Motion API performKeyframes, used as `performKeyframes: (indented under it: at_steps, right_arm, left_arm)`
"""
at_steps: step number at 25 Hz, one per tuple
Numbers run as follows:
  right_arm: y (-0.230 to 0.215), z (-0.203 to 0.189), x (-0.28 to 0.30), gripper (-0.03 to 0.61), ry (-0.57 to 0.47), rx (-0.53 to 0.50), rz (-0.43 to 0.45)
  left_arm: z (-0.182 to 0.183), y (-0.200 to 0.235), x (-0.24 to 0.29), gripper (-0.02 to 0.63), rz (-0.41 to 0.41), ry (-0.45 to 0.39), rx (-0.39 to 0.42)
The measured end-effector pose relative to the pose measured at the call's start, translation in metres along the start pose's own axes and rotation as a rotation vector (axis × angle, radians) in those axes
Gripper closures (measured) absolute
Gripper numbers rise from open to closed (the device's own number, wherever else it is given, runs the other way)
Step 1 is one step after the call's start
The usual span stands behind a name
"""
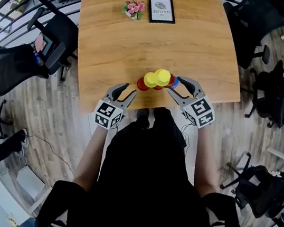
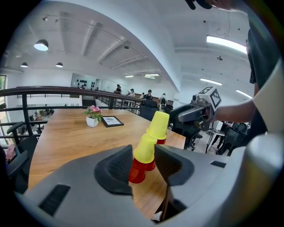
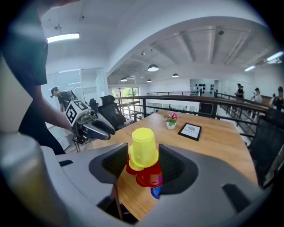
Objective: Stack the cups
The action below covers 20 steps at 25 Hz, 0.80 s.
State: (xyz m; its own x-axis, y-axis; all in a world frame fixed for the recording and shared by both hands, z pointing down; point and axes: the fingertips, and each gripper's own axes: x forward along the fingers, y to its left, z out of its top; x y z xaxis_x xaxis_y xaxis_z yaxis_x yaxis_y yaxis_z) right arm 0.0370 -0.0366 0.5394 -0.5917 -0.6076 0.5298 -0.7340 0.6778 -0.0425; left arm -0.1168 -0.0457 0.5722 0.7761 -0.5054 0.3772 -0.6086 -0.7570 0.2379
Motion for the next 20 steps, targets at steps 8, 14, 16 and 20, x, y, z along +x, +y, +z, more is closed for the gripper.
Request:
performKeyframes:
  at_steps: [8,14,16,20]
  right_arm:
    - [0.018,-0.032,-0.018,0.571,-0.053,0.059,-0.042]
    - [0.022,-0.054,-0.022,0.571,-0.049,0.081,-0.079]
    - [0.019,-0.056,-0.022,0.572,-0.053,0.08,-0.096]
    - [0.016,-0.053,-0.022,0.572,-0.053,0.068,-0.101]
  left_arm:
    - [0.01,-0.011,-0.003,0.572,-0.044,-0.038,0.005]
    - [0.014,-0.021,-0.005,0.583,-0.064,-0.032,0.04]
    - [0.014,-0.021,-0.007,0.583,-0.064,-0.028,0.048]
    - [0.015,-0.019,-0.009,0.584,-0.049,-0.027,0.038]
